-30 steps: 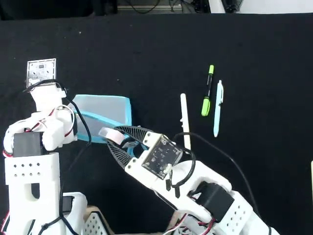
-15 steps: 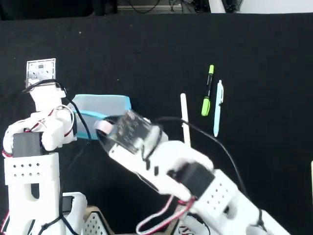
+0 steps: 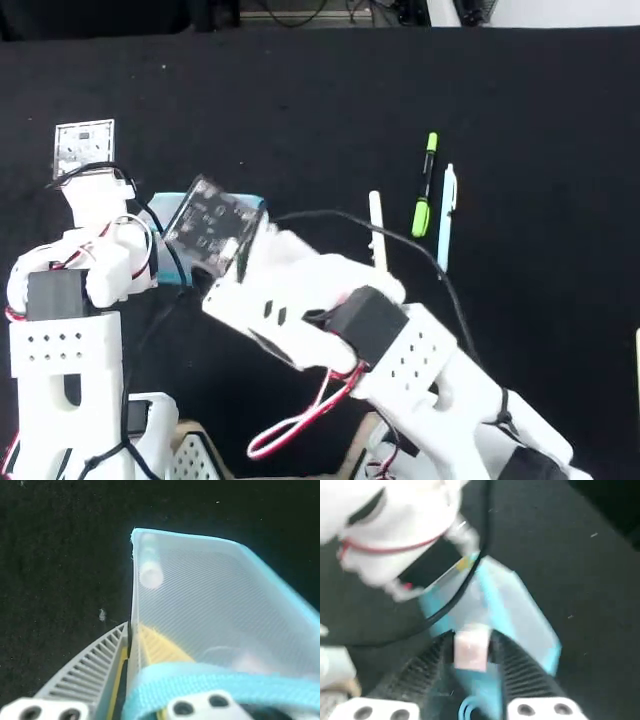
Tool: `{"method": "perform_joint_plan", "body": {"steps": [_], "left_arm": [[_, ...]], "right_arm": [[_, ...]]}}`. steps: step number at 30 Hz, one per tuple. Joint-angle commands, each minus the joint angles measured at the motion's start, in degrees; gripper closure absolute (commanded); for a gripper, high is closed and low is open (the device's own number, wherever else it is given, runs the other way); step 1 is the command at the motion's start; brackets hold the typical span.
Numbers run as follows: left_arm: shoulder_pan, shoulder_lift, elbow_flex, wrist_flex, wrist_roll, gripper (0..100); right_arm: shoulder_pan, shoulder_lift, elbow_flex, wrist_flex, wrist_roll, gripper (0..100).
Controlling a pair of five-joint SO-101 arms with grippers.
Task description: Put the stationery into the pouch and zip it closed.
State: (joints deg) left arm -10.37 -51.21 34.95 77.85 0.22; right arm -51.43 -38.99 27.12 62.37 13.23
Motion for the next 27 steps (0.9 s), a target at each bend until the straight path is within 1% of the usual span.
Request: {"method": "perform_joint_plan", "body": {"steps": [1, 3, 9, 12, 14, 16, 19, 21, 24, 27], "left_arm": [[-0.7, -0.5, 0.0, -0.4, 0.6, 97], [-0.7, -0.5, 0.0, -0.4, 0.6, 97], [-0.7, -0.5, 0.0, -0.4, 0.6, 97], [-0.7, -0.5, 0.0, -0.4, 0.6, 97], [-0.7, -0.5, 0.0, -0.4, 0.6, 97], [-0.7, -0.5, 0.0, -0.4, 0.6, 97], [-0.7, -0.5, 0.0, -0.4, 0.6, 97], [-0.7, -0.5, 0.0, -0.4, 0.6, 97], [-0.7, -0.5, 0.0, -0.4, 0.6, 97], [-0.7, -0.5, 0.0, -0.4, 0.6, 97]], "right_arm": [[-1.8, -1.6, -2.5, 2.6, 0.1, 73.7], [-1.6, -2.9, -2.5, 2.7, 0.2, 74.3], [-1.5, -10.9, -2.6, 2.7, 0.4, 80.8], [1.8, -16.4, -2.6, 2.8, 0.4, 82.2], [7.6, -19.3, -2.5, 2.8, 0.4, 82.2], [15.5, -21.1, -2.0, 2.8, 0.4, 82.2], [27.0, -20.8, 0.6, 2.1, -0.1, 82.2], [32.9, -19.4, 3.3, 0.5, -0.2, 82.2], [39.2, -15.7, 7.7, -2.9, -4.7, 82.2], [42.5, -9.9, 10.2, -6.6, -9.1, 82.2]]}}
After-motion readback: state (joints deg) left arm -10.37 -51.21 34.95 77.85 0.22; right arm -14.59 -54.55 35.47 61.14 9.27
